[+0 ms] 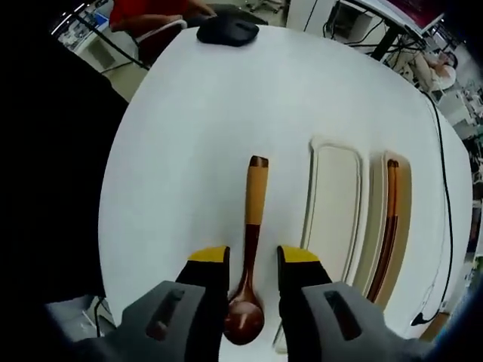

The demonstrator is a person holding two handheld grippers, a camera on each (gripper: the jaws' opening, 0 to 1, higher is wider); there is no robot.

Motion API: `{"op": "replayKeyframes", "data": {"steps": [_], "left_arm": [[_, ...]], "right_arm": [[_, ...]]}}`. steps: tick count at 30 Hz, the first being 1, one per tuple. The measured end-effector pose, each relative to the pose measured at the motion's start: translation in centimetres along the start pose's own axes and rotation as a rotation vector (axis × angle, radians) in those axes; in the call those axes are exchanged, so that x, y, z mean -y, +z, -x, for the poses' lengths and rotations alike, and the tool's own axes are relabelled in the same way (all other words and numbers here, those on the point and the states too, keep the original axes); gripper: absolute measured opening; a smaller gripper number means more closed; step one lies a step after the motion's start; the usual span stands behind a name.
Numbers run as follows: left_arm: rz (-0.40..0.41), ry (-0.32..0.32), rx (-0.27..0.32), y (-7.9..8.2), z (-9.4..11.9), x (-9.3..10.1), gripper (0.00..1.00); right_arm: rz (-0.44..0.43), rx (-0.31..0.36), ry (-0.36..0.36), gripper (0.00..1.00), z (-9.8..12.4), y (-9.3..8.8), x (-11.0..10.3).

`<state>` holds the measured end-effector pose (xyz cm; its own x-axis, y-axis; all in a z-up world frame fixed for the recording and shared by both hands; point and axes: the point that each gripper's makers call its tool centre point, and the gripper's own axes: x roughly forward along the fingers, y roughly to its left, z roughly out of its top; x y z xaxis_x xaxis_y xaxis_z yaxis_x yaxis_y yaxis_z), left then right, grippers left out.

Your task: Arrange the utensils inside the cutlery case until each visible utensil rests in its matching compartment.

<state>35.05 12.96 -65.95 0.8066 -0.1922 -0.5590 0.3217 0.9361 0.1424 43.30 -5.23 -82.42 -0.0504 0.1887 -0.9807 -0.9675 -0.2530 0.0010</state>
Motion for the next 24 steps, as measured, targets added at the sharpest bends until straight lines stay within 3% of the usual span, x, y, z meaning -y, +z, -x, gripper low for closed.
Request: {"op": "replayKeyframes", "data": {"steps": [24], "left_arm": [[-0.017,-0.044,0.011,-0.7,0.4,1.4,0.67]], "right_arm": [[-0.059,0.035,-0.013,0.19,0.1,0.2,0.3]]}}
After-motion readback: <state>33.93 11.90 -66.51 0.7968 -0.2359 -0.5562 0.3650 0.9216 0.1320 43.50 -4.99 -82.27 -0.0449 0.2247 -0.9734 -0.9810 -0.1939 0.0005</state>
